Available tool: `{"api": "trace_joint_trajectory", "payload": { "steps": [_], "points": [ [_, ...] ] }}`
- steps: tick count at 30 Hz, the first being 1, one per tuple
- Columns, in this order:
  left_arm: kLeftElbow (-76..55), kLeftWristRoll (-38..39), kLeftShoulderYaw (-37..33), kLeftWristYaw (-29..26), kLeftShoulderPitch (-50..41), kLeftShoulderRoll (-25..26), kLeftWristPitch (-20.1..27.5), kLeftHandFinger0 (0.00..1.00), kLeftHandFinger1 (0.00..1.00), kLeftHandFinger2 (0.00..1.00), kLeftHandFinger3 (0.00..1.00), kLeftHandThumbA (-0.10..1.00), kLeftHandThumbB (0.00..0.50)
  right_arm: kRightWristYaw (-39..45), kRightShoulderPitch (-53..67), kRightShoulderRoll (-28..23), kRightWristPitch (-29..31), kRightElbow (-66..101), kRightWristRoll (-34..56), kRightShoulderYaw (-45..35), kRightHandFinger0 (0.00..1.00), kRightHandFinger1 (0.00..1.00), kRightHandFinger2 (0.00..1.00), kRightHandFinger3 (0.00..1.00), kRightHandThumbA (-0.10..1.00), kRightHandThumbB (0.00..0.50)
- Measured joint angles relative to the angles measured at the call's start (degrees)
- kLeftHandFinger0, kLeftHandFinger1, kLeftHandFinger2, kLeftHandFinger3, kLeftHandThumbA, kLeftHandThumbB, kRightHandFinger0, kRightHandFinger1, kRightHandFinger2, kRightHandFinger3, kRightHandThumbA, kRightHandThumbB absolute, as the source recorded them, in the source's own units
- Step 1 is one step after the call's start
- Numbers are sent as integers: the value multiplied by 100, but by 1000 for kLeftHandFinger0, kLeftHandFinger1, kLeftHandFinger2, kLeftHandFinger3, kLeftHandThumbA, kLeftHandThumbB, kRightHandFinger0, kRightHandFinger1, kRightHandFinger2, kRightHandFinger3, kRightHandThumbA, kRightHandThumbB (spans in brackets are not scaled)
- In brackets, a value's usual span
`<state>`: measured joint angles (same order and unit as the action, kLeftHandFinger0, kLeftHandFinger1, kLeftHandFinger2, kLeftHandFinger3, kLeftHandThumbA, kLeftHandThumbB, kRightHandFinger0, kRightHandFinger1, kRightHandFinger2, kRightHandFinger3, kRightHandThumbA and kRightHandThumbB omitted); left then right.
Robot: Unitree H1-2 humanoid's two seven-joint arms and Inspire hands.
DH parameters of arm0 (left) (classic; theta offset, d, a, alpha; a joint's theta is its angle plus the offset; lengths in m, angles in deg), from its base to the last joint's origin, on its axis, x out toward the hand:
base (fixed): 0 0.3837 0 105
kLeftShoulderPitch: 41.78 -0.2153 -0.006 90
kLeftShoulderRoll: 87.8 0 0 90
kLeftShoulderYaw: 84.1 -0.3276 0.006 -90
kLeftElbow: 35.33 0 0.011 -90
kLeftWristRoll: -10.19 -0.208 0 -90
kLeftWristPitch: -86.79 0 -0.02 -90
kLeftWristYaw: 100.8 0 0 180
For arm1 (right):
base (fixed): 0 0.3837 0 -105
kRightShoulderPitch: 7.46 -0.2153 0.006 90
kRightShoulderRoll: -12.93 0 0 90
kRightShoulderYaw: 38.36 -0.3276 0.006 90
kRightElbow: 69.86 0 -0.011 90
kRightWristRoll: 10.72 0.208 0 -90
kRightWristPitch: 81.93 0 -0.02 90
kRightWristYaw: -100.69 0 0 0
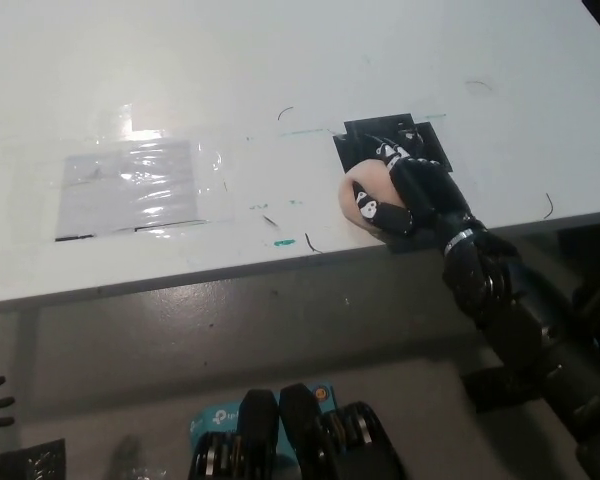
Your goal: The robot uses its right hand to grab and squeeze a pink dumpling toy kept on the black mask on the desk
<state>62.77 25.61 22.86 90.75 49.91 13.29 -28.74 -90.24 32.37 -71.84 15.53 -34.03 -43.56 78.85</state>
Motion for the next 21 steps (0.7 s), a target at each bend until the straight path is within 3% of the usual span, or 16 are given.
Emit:
{"api": "trace_joint_trajectory", "payload": {
  "steps": [4,7,13,16,21],
  "points": [
    [-1,-1,1,-1,-6,0,0,687,729,823,939,1000,93,233,13,-54,-397,359,-90,89,1000,1000,1000,1000,453,351],
    [-2,-2,7,-1,-8,0,1,693,737,825,943,1000,110,361,48,-93,-706,633,-182,126,1000,1000,1000,1000,515,408],
    [-2,-9,17,-1,-10,1,2,696,737,828,952,1000,104,529,86,-154,-1196,1036,-288,119,1000,1000,1000,1000,527,398],
    [-4,-9,24,-1,-12,2,0,691,741,826,941,1000,102,599,153,-236,-1363,1300,-317,97,1000,1000,1000,1000,513,349],
    [-10,-17,24,-2,-28,2,1,686,734,823,923,1000,125,628,338,-350,-1466,1686,-307,-205,1000,1000,1000,1000,505,365]
  ]
}}
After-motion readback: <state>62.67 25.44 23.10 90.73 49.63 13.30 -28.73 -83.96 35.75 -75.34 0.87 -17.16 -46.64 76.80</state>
